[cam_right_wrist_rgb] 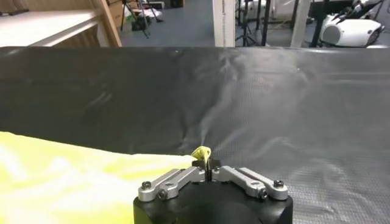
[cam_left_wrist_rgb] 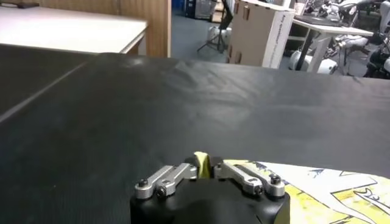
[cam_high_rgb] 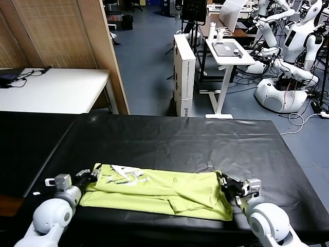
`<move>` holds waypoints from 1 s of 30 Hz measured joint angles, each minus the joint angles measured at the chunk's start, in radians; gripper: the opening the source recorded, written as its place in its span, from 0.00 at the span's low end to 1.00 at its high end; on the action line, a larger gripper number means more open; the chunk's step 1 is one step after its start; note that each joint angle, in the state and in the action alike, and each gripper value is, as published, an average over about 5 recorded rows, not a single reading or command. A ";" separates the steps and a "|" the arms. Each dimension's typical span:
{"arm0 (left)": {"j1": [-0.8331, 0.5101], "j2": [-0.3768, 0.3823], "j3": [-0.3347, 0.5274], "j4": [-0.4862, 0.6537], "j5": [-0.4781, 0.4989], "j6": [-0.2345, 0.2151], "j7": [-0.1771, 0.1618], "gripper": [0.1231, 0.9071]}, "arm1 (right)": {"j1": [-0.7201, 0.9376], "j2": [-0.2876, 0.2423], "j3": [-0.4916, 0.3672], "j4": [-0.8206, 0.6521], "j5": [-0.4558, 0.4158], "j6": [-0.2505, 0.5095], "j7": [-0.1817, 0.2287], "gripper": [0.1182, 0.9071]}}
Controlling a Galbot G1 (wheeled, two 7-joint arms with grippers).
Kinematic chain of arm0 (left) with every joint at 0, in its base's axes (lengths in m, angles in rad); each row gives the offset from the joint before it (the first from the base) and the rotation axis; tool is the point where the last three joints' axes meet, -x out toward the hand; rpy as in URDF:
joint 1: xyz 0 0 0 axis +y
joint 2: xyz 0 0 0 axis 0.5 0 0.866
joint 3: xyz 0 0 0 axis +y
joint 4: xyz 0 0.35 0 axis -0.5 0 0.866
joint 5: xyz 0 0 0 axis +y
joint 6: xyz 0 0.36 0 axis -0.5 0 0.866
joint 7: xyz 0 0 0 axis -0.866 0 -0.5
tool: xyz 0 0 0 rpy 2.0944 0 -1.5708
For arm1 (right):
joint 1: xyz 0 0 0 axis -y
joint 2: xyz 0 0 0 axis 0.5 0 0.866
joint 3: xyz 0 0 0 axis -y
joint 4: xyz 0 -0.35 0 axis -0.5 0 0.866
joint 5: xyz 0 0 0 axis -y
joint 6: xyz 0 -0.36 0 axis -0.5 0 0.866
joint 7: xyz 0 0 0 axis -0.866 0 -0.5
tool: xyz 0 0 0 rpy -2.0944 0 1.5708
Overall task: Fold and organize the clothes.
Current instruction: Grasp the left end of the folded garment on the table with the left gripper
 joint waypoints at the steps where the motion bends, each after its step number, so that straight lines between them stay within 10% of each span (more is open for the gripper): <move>1: -0.002 -0.001 0.000 0.000 0.001 0.000 0.000 0.09 | -0.003 -0.004 0.004 0.003 0.002 0.012 -0.010 0.19; 13: 0.006 0.045 -0.033 -0.007 -0.059 0.016 -0.004 0.94 | -0.080 -0.087 0.071 0.079 0.004 0.207 -0.104 0.98; 20: 0.082 0.121 -0.096 -0.077 -0.223 0.120 -0.060 1.00 | -0.206 -0.118 0.124 0.162 -0.022 0.265 -0.111 1.00; 30: 0.212 0.208 -0.209 -0.174 -0.496 0.237 0.031 1.00 | -0.400 -0.081 0.211 0.316 -0.039 0.295 -0.131 1.00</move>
